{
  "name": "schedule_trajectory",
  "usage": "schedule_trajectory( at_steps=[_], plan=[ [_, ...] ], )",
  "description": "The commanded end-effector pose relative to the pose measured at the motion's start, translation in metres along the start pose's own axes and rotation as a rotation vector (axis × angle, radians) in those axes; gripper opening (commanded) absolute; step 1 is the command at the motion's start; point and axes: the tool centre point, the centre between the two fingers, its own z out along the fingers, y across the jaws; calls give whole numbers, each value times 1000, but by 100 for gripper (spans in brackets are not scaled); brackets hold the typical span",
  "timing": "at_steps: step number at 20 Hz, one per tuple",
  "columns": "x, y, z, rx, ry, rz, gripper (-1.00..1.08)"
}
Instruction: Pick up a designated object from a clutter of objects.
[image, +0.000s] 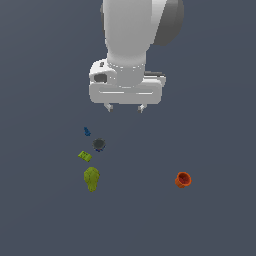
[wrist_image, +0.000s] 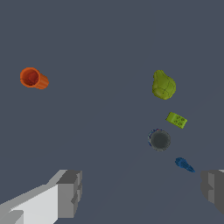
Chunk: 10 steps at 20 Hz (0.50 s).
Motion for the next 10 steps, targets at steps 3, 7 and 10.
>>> schedule_trajectory(
  at_steps=[3, 7, 10],
  plan=[
    [9, 5, 7, 4, -1, 10, 100],
    [22, 13, 19, 10, -1, 26, 100],
    [35, 22, 31, 16, -1, 41, 100]
  ],
)
